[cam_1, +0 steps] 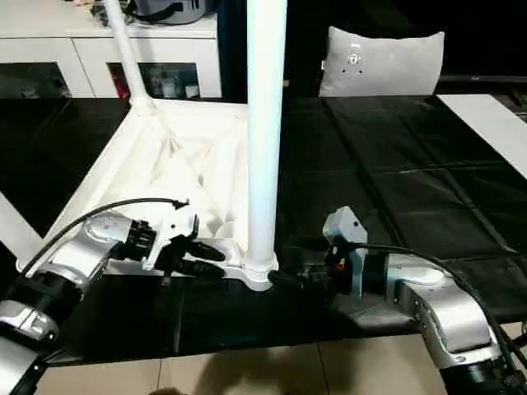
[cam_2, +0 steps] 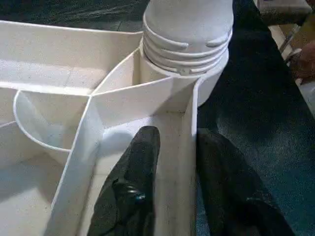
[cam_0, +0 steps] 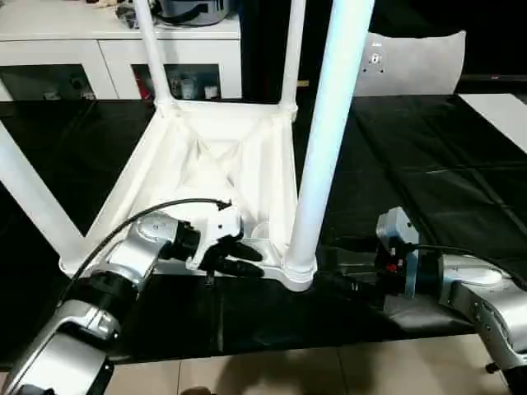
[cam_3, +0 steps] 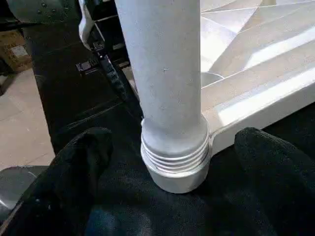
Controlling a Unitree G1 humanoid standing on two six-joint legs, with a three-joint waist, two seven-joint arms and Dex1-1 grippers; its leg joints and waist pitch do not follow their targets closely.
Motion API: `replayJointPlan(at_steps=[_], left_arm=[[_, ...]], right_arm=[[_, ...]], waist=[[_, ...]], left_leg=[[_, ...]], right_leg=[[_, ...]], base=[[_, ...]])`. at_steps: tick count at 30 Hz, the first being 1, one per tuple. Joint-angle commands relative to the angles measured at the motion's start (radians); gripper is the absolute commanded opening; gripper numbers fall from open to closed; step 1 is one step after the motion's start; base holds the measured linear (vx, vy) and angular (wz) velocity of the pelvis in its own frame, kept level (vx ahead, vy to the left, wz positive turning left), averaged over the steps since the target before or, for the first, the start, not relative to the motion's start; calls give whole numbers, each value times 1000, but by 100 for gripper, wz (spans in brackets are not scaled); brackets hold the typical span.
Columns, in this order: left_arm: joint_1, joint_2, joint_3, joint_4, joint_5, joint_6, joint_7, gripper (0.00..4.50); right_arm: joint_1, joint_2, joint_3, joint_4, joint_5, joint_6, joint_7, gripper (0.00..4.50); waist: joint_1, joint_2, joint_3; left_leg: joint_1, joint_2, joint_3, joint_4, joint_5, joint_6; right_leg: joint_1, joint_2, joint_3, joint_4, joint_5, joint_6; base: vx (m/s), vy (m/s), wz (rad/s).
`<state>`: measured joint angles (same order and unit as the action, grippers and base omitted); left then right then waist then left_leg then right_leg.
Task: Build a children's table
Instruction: Rotate leg to tighten
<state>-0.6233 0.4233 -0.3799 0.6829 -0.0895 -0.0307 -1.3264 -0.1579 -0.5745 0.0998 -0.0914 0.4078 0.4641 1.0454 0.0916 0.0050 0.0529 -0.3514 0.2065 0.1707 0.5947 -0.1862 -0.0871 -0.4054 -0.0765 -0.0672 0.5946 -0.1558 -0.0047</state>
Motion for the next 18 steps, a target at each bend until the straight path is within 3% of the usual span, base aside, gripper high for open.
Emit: replayJointPlan(at_steps=[1, 8, 9, 13, 14, 18], left_arm=[[-9, 0, -4, 24, 20, -6, -7, 98], [-16, 5, -15, 47, 38, -19, -19, 50], [-17, 5, -14, 50, 39, -21, -21, 26], [-19, 1, -5, 52, 40, -28, -37, 11], [-16, 3, -9, 39, 37, -27, -57, 1], [2, 8, -32, -7, 38, -35, -102, 0]], right_arm=[[-14, -9, 1, -1, 5, -9, 6, 450], [-22, -8, 6, 14, 0, -25, 20, 450], [-23, -7, 6, 15, -1, -26, 21, 450], [-37, 5, 11, 34, -10, -56, 31, 450], [-51, 12, 24, 45, -11, -67, 48, 431], [-77, 20, 53, 78, -18, -79, 84, 413]], waist=[[5, -1, -60], [5, -1, -59], [4, -1, -58], [2, -2, -56], [1, 0, -57], [0, 0, -60]], left_leg=[[3, 16, -6, -78, -300, 15], [5, 15, -6, -78, -309, 16], [6, 14, -6, -78, -314, 16], [8, 12, -8, -77, -331, 14], [6, 12, -9, -77, -330, 15], [6, 19, -10, -80, -319, 16]], right_leg=[[47, -61, 34, -91, -466, -129], [44, -61, 33, -95, -496, -123], [43, -61, 32, -98, -510, -120], [40, -62, 29, -104, -561, -103], [42, -63, 29, -104, -561, -101], [43, -63, 32, -95, -502, -129]], base=[[0, 0, 0], [0, 0, 0], [0, 0, 0], [0, 0, 0], [0, 0, 0], [0, 0, 0]])
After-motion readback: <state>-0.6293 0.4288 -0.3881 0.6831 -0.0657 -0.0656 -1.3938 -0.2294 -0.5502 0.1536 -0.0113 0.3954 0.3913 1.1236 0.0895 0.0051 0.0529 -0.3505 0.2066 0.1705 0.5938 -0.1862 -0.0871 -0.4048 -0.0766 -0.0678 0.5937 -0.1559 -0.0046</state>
